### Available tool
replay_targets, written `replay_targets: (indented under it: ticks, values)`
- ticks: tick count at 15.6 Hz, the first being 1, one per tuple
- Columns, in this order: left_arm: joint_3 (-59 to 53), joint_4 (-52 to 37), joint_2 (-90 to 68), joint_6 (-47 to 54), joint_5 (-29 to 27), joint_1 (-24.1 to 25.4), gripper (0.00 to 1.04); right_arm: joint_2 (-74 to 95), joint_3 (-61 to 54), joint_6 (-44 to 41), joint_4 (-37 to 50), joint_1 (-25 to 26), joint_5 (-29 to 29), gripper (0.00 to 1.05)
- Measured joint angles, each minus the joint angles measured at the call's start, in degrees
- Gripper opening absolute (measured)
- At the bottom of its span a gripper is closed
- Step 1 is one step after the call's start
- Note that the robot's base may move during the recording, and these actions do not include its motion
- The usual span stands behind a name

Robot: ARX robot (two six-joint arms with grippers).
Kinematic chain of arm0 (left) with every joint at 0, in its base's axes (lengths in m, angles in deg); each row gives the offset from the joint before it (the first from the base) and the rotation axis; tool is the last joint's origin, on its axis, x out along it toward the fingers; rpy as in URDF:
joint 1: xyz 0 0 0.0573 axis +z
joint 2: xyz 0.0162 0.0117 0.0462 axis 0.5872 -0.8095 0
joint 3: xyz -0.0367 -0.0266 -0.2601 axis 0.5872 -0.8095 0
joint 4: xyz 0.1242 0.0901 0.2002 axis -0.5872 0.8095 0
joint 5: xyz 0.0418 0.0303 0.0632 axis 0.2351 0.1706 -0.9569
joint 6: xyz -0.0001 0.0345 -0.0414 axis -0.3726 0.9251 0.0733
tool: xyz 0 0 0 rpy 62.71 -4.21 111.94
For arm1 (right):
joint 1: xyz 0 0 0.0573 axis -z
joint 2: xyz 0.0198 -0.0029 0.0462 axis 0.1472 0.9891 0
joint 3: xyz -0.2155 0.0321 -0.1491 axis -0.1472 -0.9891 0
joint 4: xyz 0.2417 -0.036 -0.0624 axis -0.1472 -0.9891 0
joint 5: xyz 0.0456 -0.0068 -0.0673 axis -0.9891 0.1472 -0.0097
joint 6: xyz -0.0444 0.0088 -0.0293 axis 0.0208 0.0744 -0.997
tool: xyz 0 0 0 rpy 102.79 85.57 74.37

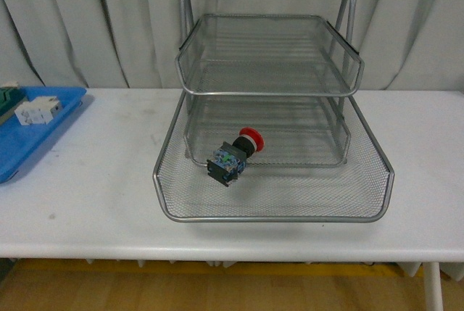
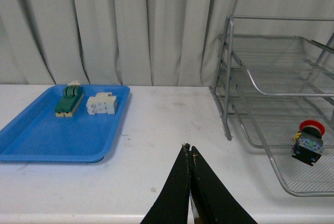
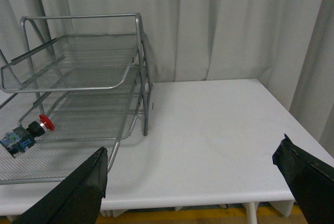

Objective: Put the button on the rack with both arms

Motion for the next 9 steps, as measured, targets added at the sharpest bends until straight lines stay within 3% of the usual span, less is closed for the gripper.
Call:
replay_targets:
  ticks: [2, 4, 9]
  values:
    - [0.00, 1.51, 1.55, 0.00, 0.02, 0.00, 0.02, 0.00, 0.00, 0.00, 0.00, 0.00, 0.00, 0.98]
    - [0.02, 12.11, 9.01, 0.00, 0.13, 0.00, 0.02, 0.00, 0.00, 0.00, 0.00, 0.00, 0.00, 0.98]
    - [0.02, 11.87, 11.06, -0.09, 0.02, 0.02, 0.05, -0.02, 0.00, 0.00, 0.07, 0.00, -0.02, 0.98]
